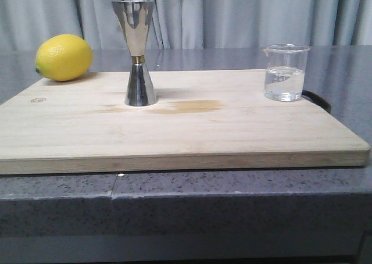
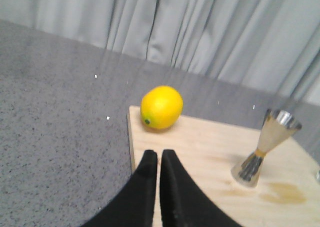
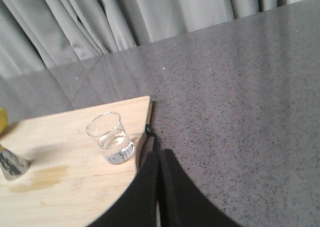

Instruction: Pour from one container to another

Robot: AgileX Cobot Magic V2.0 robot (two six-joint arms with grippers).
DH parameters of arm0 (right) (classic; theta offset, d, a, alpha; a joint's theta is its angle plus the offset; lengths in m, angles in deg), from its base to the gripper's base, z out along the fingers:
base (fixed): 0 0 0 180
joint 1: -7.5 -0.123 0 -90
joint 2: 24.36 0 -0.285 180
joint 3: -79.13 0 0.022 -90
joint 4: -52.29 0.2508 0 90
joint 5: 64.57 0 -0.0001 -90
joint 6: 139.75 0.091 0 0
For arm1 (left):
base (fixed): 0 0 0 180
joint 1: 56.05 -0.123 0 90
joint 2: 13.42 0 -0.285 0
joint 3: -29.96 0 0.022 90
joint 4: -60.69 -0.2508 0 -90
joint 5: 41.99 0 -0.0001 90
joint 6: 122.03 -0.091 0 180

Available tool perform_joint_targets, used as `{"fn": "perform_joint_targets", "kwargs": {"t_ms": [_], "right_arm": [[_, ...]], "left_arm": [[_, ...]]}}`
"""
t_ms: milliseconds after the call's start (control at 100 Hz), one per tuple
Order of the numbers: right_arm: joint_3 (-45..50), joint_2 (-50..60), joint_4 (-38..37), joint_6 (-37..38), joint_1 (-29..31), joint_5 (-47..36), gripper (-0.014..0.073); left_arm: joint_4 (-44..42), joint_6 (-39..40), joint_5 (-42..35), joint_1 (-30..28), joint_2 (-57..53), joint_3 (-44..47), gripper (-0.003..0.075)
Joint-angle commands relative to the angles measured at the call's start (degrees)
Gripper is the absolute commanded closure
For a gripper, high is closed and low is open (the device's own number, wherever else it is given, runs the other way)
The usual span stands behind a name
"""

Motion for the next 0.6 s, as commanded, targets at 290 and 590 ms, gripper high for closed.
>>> {"fn": "perform_joint_targets", "kwargs": {"t_ms": [290, 590], "right_arm": [[-9.37, -21.13, -0.9, -8.57, -0.5, -4.43, 0.0268], [-9.37, -25.66, -0.9, -8.57, -0.5, -6.44, 0.0109]], "left_arm": [[16.96, -28.55, 0.64, 0.02, 22.3, -10.52, 0.0393], [46.93, -63.66, 4.0, 0.02, 34.83, -10.41, 0.0137]]}}
